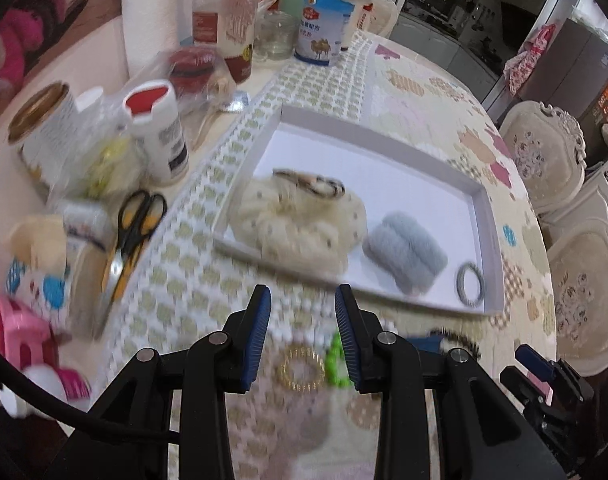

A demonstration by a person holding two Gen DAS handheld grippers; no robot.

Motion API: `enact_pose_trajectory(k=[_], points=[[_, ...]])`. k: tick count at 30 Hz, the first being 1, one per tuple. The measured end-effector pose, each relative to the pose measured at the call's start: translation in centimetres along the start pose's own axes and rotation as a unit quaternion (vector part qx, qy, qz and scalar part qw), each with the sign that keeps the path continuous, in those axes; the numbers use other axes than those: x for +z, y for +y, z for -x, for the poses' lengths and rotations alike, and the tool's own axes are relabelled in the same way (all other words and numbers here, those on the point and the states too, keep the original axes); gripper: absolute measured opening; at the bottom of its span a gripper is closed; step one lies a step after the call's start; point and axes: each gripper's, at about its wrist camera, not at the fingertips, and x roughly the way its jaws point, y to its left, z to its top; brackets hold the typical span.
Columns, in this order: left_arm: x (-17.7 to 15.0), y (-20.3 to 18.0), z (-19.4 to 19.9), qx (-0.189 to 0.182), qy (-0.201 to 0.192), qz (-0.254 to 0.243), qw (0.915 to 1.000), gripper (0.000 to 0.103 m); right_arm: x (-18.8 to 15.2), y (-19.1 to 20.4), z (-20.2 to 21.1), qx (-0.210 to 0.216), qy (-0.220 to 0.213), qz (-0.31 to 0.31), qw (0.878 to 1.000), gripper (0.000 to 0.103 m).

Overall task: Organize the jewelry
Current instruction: 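Grasp the red bead bracelet with the right gripper while the left grasps the blue claw clip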

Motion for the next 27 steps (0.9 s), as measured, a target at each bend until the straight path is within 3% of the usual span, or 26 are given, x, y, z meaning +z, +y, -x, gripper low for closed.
enact_pose_trajectory(k=[6, 12, 16, 21, 22, 23, 27], points=[[-2.8, 0.2, 0.0, -0.012, 0.022, 0.019, 0.9995, 0.029, -2.3, -0.2, 0.0, 0.023, 0.019, 0.0, 1.0, 0.049], [-4.4, 0.7, 0.3, -0.012, 0.03, 0.025, 0.9992, 0.029, -2.1, 1.5, -3.1, 0.039, 0.032, 0.035, 0.998, 0.048], [-4.8, 1.7, 0.4, -0.006, 0.032, 0.031, 0.999, 0.029, -1.3, 1.7, -5.1, 0.07, 0.044, 0.038, 0.996, 0.035], [-5.2, 3.5, -0.3, 0.003, 0.043, 0.05, 0.9978, 0.029, -0.8, 1.3, -7.2, 0.107, 0.063, 0.039, 0.992, 0.031], [-5.2, 3.7, -0.3, 0.004, 0.044, 0.052, 0.9976, 0.029, -0.7, 1.0, -7.4, 0.121, 0.061, 0.029, 0.99, 0.027], [-5.2, 3.9, -0.4, 0.005, 0.045, 0.055, 0.9974, 0.029, -0.7, 0.8, -7.4, 0.12, 0.061, 0.025, 0.991, 0.014], [-5.2, 3.8, -0.8, 0.004, 0.05, 0.054, 0.9972, 0.029, -0.9, 0.4, -6.9, 0.138, 0.063, 0.01, 0.988, 0.01]])
